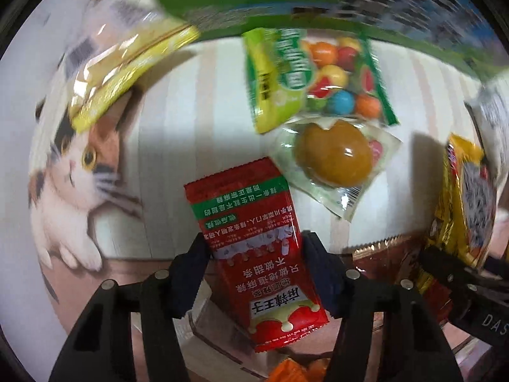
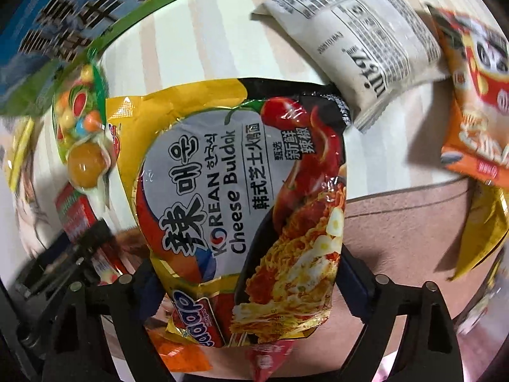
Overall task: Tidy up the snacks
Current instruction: 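Lift the noodle pack with the right tool while the left tool lifts the red sachet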
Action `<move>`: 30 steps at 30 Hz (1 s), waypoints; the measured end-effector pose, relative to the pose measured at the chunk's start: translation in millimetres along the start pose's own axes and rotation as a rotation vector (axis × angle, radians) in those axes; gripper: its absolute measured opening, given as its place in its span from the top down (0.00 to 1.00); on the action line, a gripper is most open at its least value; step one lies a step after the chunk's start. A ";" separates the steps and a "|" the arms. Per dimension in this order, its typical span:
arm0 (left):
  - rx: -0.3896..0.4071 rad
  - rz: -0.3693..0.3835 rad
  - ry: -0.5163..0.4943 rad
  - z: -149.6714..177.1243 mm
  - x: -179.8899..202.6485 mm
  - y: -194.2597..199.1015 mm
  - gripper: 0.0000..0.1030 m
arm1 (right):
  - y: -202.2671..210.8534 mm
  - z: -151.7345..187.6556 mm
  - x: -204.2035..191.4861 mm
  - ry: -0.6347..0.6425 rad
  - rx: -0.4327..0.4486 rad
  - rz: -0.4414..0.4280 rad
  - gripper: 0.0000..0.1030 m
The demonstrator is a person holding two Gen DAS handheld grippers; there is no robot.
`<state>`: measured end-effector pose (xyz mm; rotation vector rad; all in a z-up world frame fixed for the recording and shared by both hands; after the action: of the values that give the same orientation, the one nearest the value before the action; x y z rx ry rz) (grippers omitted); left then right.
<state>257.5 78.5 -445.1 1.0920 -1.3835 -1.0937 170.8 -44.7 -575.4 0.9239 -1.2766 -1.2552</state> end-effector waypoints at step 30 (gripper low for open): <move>-0.148 0.053 0.243 47.7 -84.6 -19.5 0.41 | 32.2 1.4 17.8 0.148 0.036 0.083 0.05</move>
<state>217.2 161.0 -482.2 1.0372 -1.1164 -0.9732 171.9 -57.2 -540.8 0.9616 -1.2122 -1.0821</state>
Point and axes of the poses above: each gripper's, at about its wrist camera, not at the fingertips, and y roughly against the way its jaws point, x to its right, z to its underside, the point moved 8 cm from there along -y, roughly the way its jaws point, and after that the axes turned 14 degrees about z, right-handed, at the moved point
